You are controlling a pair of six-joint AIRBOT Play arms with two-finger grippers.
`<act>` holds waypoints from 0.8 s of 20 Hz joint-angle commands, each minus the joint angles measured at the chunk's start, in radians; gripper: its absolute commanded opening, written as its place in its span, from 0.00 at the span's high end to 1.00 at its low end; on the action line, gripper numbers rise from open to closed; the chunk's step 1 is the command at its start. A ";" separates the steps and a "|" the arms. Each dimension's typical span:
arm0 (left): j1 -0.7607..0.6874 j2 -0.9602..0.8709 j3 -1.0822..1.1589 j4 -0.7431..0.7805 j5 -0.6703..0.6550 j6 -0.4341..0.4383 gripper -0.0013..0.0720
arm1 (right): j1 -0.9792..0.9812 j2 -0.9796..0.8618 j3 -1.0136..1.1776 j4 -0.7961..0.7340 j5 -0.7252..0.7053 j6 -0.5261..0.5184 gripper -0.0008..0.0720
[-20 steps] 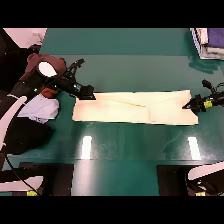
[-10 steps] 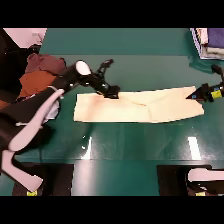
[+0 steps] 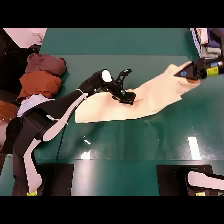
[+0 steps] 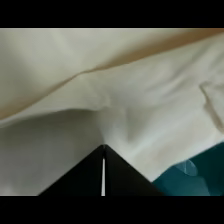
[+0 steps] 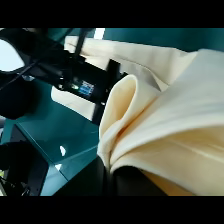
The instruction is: Fold the shirts.
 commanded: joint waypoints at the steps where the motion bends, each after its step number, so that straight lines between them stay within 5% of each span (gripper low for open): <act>1: -0.007 -0.018 0.012 0.008 0.044 -0.005 0.95 | 0.112 0.006 0.113 0.015 -0.024 0.032 0.97; 7: 0.010 -0.005 0.037 0.024 -0.015 -0.002 0.95 | 0.212 -0.047 0.219 0.014 -0.013 0.032 0.98; 16: 0.201 0.189 0.044 0.381 -0.320 0.007 0.95 | 0.380 -0.229 0.400 0.016 0.022 0.032 0.98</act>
